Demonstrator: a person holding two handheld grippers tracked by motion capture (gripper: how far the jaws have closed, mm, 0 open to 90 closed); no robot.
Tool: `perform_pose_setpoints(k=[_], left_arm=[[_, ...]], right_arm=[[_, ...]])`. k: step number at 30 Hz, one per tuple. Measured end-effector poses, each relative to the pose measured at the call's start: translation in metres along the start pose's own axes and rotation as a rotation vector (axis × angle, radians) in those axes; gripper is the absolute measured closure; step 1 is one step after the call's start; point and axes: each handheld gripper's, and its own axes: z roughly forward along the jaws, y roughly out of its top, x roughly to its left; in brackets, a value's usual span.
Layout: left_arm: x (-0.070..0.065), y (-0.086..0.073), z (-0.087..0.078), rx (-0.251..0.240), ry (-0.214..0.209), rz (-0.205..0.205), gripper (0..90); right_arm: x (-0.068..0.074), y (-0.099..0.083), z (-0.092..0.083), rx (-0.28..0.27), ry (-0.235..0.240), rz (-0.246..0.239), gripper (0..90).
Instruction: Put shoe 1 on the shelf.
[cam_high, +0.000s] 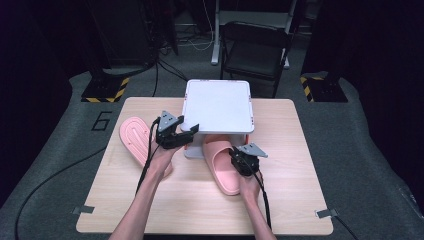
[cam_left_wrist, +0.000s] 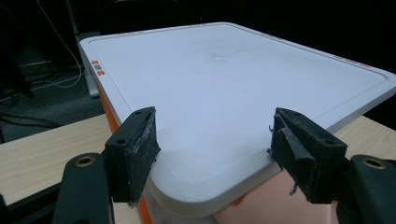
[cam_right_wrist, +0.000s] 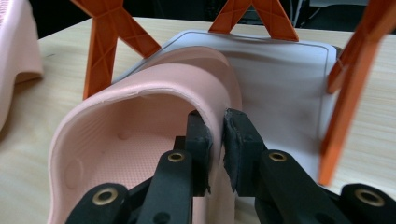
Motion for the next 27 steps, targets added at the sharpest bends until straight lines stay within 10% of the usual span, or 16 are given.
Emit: perform_pose_setpoints(k=[12, 18, 27], left_arm=[[-0.003, 0.002, 0.008, 0.016, -0.007, 0.0, 32.0], [-0.002, 0.002, 0.008, 0.02, -0.012, -0.001, 32.1], [-0.004, 0.002, 0.007, 0.02, -0.009, -0.007, 32.2]], right_arm=[[0.03, 0.01, 0.037, -0.04, -0.035, 0.09, 69.3], [0.012, 0.009, 0.003, -0.054, 0.093, -0.043, 41.4], [-0.006, -0.022, -0.064, -0.035, 0.268, -0.215, 28.1]])
